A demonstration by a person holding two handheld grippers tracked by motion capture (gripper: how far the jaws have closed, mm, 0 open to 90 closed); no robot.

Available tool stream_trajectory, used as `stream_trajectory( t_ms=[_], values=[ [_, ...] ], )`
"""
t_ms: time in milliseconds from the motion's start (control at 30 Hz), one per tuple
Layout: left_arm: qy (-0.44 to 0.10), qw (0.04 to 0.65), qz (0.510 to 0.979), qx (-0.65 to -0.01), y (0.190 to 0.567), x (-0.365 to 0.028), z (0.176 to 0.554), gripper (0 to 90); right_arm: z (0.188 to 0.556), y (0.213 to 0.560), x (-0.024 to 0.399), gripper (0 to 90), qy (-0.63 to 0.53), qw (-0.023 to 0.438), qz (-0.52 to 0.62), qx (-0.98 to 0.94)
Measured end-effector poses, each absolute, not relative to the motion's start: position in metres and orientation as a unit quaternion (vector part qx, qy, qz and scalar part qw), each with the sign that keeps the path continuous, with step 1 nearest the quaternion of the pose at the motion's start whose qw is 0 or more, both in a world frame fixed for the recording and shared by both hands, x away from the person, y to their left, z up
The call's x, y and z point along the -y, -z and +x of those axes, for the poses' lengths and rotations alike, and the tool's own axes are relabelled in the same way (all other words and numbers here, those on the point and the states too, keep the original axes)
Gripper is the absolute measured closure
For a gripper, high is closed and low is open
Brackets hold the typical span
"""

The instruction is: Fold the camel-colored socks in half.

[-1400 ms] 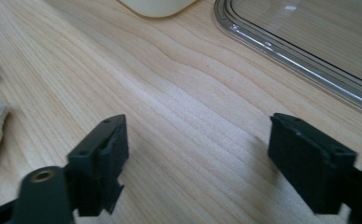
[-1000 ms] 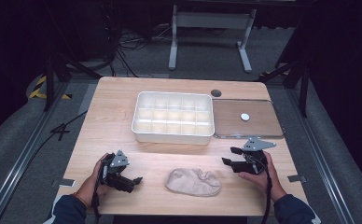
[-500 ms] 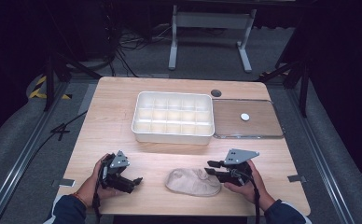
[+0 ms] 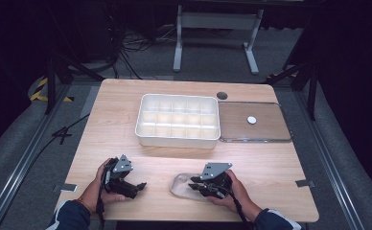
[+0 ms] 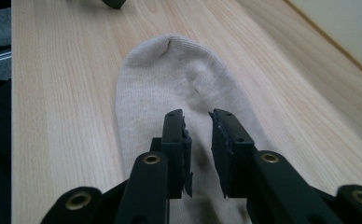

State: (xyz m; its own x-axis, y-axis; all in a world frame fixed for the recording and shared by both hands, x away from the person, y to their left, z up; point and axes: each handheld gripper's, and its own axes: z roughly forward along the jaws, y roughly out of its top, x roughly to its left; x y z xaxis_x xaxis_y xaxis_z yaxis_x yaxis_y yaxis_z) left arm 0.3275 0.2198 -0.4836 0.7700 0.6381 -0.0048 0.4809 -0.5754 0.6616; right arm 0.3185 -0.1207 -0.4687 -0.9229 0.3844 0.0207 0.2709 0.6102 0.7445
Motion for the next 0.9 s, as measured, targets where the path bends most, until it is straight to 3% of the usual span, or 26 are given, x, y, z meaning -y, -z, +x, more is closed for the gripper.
stream_trajectory(
  t_ms=[333, 433, 500, 567, 900],
  values=[
    [-0.118, 0.337, 0.877, -0.322, 0.483, -0.218, 0.329, 2.4, 0.328, 0.475, 0.11, 78.9, -0.391, 0.056, 0.184, -0.9],
    [-0.118, 0.348, 0.865, -0.343, 0.48, -0.219, 0.328, 19.6, 0.33, 0.476, 0.107, 79.0, -0.393, 0.058, 0.183, -0.899],
    [-0.101, 0.354, 0.861, -0.352, 0.478, -0.219, 0.33, 20.1, 0.332, 0.477, 0.105, 79.1, -0.398, 0.057, 0.182, -0.897],
    [-0.084, 0.365, 0.857, -0.353, 0.477, -0.219, 0.331, 26.3, 0.335, 0.477, 0.103, 79.3, -0.396, 0.055, 0.179, -0.899],
    [-0.059, 0.395, 0.851, -0.342, 0.465, -0.185, 0.326, 31.4, 0.338, 0.477, 0.094, 79.4, -0.399, 0.059, 0.175, -0.898]
  ],
)
